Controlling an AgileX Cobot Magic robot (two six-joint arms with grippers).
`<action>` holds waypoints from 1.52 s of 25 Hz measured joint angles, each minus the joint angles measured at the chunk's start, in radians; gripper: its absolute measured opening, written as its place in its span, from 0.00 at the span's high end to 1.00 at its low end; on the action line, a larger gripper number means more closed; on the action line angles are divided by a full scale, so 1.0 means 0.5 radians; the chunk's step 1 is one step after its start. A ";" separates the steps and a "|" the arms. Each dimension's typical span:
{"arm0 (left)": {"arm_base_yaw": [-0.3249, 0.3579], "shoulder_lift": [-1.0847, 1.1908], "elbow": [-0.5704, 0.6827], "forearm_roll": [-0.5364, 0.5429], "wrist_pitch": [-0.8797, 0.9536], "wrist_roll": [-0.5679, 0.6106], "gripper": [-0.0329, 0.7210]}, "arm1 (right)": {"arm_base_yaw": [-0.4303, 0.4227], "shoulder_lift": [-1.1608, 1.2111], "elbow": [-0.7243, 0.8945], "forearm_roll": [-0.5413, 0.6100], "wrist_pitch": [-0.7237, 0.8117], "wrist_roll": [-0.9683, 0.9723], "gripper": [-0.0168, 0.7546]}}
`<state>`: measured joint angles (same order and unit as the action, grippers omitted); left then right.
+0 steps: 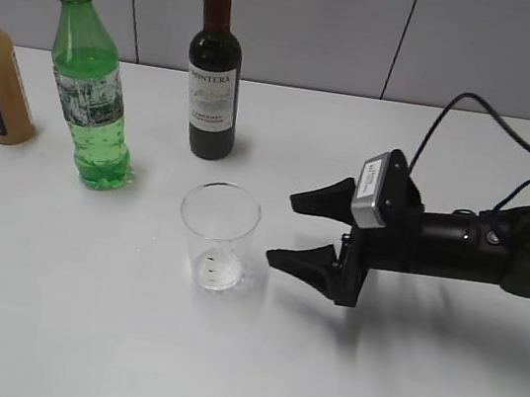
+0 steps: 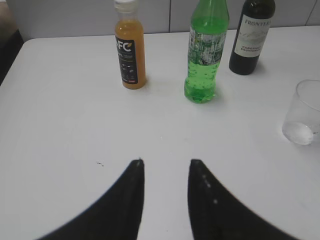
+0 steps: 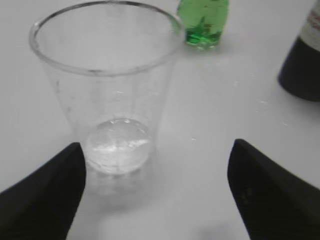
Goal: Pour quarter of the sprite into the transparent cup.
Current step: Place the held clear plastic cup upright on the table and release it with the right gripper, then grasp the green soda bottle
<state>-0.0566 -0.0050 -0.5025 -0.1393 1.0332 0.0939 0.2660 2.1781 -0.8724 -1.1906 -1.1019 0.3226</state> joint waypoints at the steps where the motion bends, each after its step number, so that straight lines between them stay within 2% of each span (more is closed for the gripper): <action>1: 0.000 0.000 0.000 0.000 0.000 0.000 0.64 | -0.040 -0.035 0.025 0.021 0.022 -0.002 0.08; 7: 0.000 0.000 0.000 0.000 0.000 0.000 0.64 | -0.236 -0.322 0.091 0.239 0.343 0.066 0.09; 12: 0.000 0.000 0.000 0.000 0.000 0.000 0.64 | -0.302 -0.588 0.091 0.613 0.750 0.275 0.11; 18: 0.000 0.000 0.000 0.000 0.000 0.000 0.64 | -0.302 -0.783 -0.071 0.700 1.678 0.834 0.13; 21: 0.000 0.000 0.000 0.000 0.000 0.000 0.64 | -0.302 -0.830 -0.186 0.807 2.204 0.932 0.15; 23: 0.000 0.000 0.000 0.000 0.000 0.000 0.64 | -0.302 -0.845 -0.277 1.090 2.543 0.763 0.15; 27: 0.000 0.000 0.000 0.000 0.000 0.000 0.64 | -0.306 -0.845 -0.486 1.994 3.121 -0.202 0.17; 29: 0.000 0.000 0.000 0.000 0.000 0.000 0.64 | -0.306 -0.845 -0.604 2.269 3.368 -0.458 0.17; 32: 0.000 0.000 0.000 0.000 0.000 0.000 0.64 | -0.306 -0.845 -0.802 2.409 3.719 -0.566 0.19; 38: 0.000 0.000 0.000 0.000 0.000 0.000 0.64 | -0.320 -0.886 -1.090 2.421 4.417 -0.601 0.21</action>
<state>-0.0566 -0.0050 -0.5025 -0.1393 1.0332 0.0939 0.1058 1.7353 -1.4172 0.0199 1.1064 0.0222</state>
